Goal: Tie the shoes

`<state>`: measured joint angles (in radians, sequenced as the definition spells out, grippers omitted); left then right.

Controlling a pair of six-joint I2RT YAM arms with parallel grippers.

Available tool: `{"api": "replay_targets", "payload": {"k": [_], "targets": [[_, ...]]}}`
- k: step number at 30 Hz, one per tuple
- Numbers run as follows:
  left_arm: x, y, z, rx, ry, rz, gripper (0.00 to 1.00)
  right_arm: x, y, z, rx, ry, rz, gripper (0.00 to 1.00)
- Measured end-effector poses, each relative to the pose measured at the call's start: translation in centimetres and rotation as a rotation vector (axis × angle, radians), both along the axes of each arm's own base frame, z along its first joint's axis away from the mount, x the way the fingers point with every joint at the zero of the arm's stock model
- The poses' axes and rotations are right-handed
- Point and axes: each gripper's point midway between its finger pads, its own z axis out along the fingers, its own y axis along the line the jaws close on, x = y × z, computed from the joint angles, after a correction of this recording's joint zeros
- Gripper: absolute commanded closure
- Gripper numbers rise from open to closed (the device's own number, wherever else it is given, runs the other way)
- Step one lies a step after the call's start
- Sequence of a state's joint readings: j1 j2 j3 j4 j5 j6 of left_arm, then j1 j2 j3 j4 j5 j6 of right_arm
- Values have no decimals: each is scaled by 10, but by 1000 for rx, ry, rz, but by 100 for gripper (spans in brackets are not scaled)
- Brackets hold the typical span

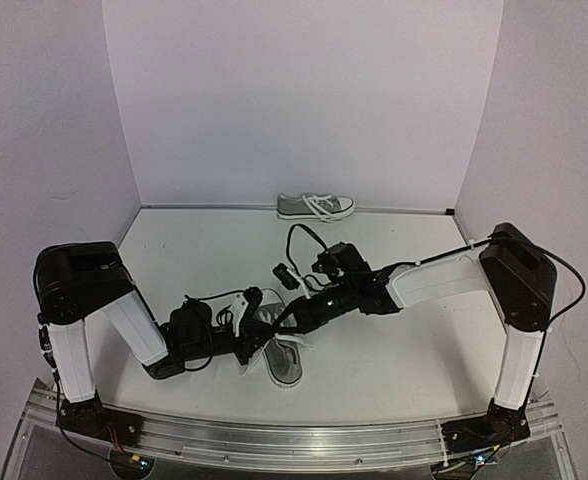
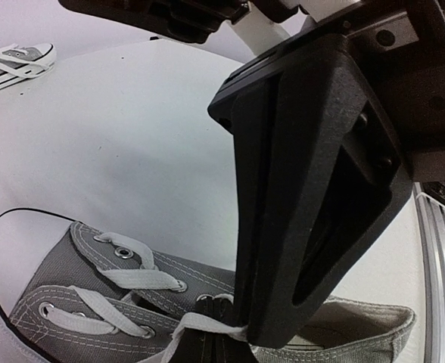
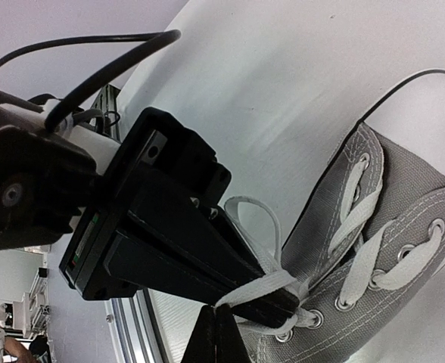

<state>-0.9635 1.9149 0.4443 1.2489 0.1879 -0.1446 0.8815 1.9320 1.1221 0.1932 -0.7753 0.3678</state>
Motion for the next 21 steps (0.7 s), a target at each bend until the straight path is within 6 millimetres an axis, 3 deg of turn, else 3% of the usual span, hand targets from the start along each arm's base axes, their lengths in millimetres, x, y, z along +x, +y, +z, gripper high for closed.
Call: {"api": "replay_targets", "payload": {"k": [21], "targets": [[-5, -3, -7, -32, 29, -49, 100, -6, 0, -3, -7, 11, 13, 88]]}}
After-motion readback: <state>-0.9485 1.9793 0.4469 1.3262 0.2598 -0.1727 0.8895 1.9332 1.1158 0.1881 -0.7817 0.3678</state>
